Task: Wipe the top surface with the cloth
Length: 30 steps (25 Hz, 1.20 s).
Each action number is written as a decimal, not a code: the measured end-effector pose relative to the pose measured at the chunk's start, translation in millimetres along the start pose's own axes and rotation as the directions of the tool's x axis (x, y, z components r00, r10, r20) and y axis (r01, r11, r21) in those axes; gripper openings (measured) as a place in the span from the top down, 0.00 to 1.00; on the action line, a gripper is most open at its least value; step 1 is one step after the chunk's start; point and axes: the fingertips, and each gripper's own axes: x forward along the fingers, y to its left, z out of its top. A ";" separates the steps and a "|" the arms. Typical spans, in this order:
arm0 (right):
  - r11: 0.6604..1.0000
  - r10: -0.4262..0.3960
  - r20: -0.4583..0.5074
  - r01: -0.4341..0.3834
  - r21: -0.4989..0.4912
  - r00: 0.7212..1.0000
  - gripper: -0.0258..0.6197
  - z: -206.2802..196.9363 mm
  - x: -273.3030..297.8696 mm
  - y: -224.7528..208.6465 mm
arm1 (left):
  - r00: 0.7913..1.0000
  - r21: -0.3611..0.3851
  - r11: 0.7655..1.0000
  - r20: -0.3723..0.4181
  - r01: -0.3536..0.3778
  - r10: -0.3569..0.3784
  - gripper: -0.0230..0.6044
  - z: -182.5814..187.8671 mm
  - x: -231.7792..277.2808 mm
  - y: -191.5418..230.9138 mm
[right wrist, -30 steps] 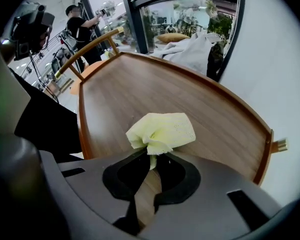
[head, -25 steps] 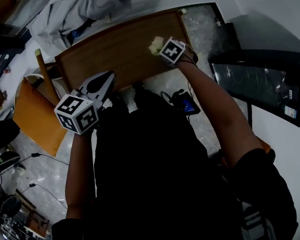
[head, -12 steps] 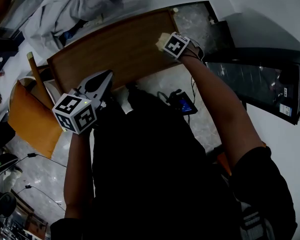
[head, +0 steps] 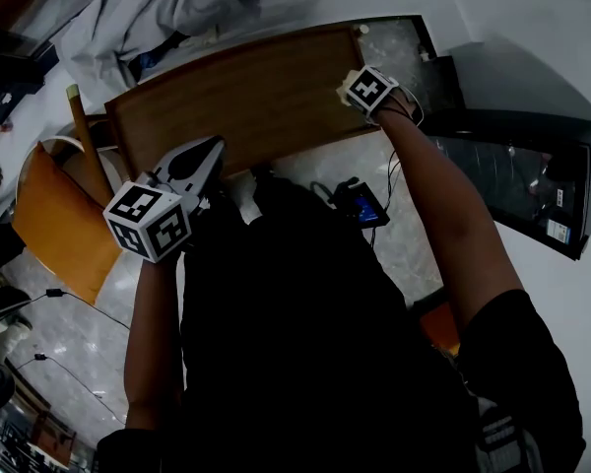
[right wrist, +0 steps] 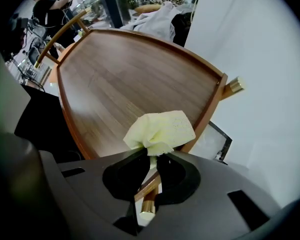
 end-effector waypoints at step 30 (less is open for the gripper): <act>0.780 0.471 0.223 -0.285 -0.557 0.854 0.89 333.3 -28.2 452.0 | 0.961 -0.145 0.954 0.049 -0.262 0.271 0.95 -68.9 -230.6 113.2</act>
